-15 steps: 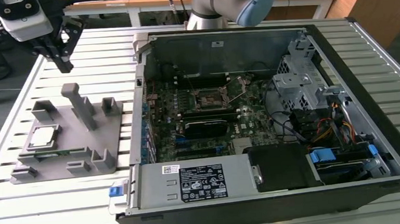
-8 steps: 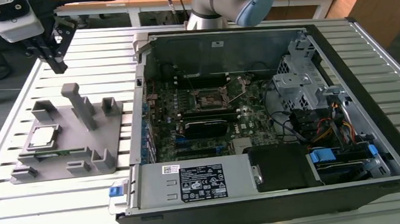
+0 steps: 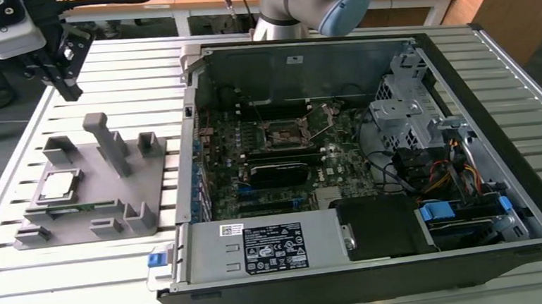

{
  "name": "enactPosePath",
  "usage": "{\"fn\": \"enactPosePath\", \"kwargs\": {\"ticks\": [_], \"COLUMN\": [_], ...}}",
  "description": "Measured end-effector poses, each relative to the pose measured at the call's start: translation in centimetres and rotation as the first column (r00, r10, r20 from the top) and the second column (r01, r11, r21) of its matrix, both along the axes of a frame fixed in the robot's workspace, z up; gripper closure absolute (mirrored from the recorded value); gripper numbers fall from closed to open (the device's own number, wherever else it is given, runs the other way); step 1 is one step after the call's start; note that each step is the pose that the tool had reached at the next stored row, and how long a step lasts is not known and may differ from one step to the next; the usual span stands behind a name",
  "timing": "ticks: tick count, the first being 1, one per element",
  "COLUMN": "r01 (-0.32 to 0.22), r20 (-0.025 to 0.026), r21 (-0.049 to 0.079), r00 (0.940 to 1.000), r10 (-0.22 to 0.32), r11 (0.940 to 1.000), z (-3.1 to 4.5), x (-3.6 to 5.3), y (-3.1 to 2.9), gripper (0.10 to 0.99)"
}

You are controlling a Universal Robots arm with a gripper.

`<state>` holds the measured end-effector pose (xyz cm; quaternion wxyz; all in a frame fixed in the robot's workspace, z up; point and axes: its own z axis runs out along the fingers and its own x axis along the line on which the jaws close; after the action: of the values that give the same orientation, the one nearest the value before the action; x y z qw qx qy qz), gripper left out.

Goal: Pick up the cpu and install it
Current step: 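Reach for the cpu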

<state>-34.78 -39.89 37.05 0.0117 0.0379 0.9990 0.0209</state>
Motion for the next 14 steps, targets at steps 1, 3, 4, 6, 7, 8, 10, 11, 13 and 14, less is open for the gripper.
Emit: {"fn": "enactPosePath", "kwargs": {"ticks": [1, 3, 4, 6, 7, 8, 10, 11, 13, 14], "r01": [0.0, 0.0, 0.0, 0.0, 0.0, 0.0, 0.0, 0.0, 0.0, 0.0], "r20": [0.0, -0.0001, -0.0001, -0.0001, -0.0001, -0.0001, 0.0, 0.0, -0.0001, 0.0], "r21": [0.0, 0.0, 0.0, 0.0, 0.0, 0.0, 0.0, 0.0, 0.0, 0.0], "r00": [1.0, 1.0, 1.0, 1.0, 1.0, 1.0, 1.0, 1.0, 1.0, 1.0], "r10": [0.0, 0.0, 0.0, 0.0, 0.0, 0.0, 0.0, 0.0, 0.0, 0.0], "r11": [1.0, 1.0, 1.0, 1.0, 1.0, 1.0, 1.0, 1.0, 1.0, 1.0], "z": [-0.01, -0.03, -0.04, -0.07, -0.08, -0.09, -0.12, -0.14, -0.16, -0.17], "x": [-0.16, -0.46, -0.61, -0.9, -1.05, -1.2, -1.5, -1.65, -1.96, -2.11], "y": [0.0, 0.0, 0.0, 0.0, 0.0, 0.0, 0.0, 0.0, 0.0, 0.0], "gripper": [0.98, 0.98, 0.98, 0.98, 0.98, 0.98, 0.98, 0.98, 0.98, 0.98]}}
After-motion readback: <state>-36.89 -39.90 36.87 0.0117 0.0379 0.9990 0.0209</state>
